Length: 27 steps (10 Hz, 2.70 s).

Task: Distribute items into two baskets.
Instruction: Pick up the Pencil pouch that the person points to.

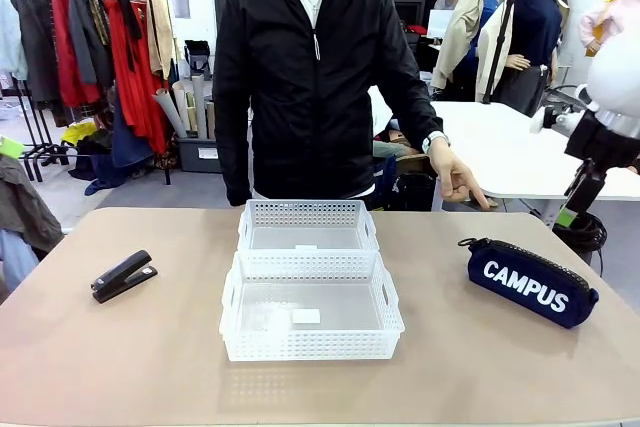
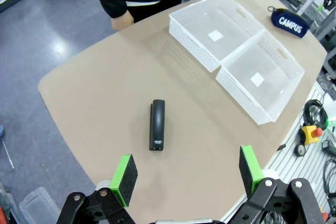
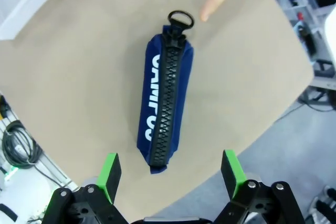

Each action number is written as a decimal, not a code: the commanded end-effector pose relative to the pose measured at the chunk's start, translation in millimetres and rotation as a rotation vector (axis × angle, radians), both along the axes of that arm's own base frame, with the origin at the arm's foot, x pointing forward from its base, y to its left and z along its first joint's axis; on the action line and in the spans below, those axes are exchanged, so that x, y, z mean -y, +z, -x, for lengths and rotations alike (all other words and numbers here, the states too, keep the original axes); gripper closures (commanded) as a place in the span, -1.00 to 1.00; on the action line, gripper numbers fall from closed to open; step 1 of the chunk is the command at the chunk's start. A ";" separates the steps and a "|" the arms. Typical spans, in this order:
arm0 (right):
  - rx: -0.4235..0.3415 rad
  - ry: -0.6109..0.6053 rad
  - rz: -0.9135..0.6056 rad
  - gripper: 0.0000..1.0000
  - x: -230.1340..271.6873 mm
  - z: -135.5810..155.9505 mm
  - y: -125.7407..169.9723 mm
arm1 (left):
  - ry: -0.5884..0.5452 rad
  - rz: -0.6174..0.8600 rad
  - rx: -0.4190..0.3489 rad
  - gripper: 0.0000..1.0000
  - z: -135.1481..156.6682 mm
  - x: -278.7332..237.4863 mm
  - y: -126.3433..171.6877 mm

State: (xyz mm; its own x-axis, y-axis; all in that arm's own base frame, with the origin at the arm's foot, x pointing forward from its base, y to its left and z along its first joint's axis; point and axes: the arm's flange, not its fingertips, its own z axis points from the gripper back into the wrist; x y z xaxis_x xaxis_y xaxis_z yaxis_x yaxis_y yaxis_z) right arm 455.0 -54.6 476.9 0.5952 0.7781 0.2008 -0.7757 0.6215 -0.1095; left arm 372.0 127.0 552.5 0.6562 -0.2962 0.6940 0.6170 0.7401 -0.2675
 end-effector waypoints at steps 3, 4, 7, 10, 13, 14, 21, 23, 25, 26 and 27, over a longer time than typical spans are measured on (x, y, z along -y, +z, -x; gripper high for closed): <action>0.012 0.086 -0.011 -1.00 8.4 -3.2 -28.5 | 0.001 0.000 0.004 -1.00 0.7 -0.7 1.0; 0.025 0.102 -0.012 -1.00 7.2 -4.8 -39.8 | 0.001 0.000 0.004 -1.00 0.7 -0.7 1.0; 0.023 0.151 -0.066 -1.00 3.4 -14.0 -72.7 | 0.001 0.000 0.004 -1.00 0.7 -0.7 1.0; -0.013 0.177 -0.077 -1.00 -1.4 -21.3 -97.3 | 0.001 0.000 0.004 -1.00 0.7 -0.7 1.0; -0.071 0.223 -0.095 -1.00 -7.7 -30.6 -123.1 | 0.001 0.000 0.004 -1.00 0.7 -0.7 1.0; -0.077 0.230 -0.101 -1.00 -8.4 -32.9 -128.4 | 0.001 0.000 0.004 -1.00 0.7 -0.7 1.0; -0.178 0.280 -0.082 -0.54 -15.6 -40.8 -145.3 | 0.001 0.000 0.004 -1.00 0.7 -0.7 1.0; -0.181 0.284 -0.079 0.25 -15.3 -41.1 -146.0 | 0.001 0.000 0.004 -1.00 0.7 -0.7 1.0; -0.184 0.279 -0.069 1.00 -13.3 -40.8 -144.0 | 0.001 0.000 0.004 -1.00 0.7 -0.7 1.0; -0.196 0.284 -0.065 1.00 -12.5 -41.3 -144.0 | 0.001 0.000 0.004 -1.00 0.7 -0.7 1.0; -0.204 0.292 -0.063 1.00 -12.6 -42.7 -143.5 | 0.001 0.000 0.004 -1.00 0.7 -0.7 1.0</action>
State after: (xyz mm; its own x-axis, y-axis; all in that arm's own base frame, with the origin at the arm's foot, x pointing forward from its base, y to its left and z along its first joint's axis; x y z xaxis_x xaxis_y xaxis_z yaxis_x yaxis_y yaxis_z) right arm 492.7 -39.4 330.3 0.4203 0.8909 0.1720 -0.9074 0.4118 0.0842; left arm 372.0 127.1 552.4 0.6563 -0.2962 0.6939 0.6169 0.7401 -0.2675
